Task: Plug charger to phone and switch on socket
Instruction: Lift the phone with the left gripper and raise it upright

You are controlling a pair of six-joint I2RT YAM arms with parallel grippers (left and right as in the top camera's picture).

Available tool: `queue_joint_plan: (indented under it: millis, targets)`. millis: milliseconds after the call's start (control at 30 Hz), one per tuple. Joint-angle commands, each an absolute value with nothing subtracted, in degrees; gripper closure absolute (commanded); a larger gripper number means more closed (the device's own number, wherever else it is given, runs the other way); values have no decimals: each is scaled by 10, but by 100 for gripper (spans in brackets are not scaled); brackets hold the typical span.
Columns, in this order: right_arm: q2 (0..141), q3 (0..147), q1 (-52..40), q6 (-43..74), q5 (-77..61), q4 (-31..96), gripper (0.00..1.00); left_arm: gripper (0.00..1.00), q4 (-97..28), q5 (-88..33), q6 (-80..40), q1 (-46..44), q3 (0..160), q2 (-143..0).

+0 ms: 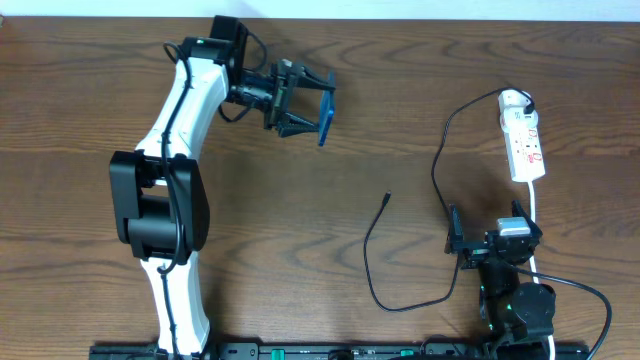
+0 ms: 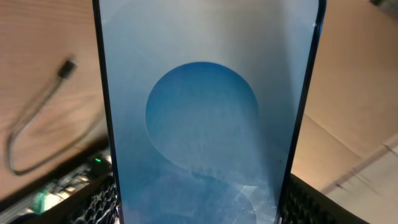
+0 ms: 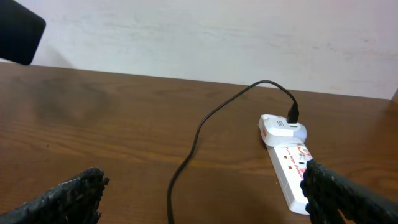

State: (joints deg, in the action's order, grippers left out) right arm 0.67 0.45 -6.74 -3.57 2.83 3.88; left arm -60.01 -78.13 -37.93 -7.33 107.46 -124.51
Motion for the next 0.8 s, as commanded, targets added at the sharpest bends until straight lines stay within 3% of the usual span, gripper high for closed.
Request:
queue_joint_plan:
  millis: [0,767]
  targets:
    - [3,3,-72,-35,31,41,1,26,-602,-877,-389,-67,1076,-1230]
    - [3,3,-72,-35,31,41,1,26,-602,-857,-426,-53,1076,-1230]
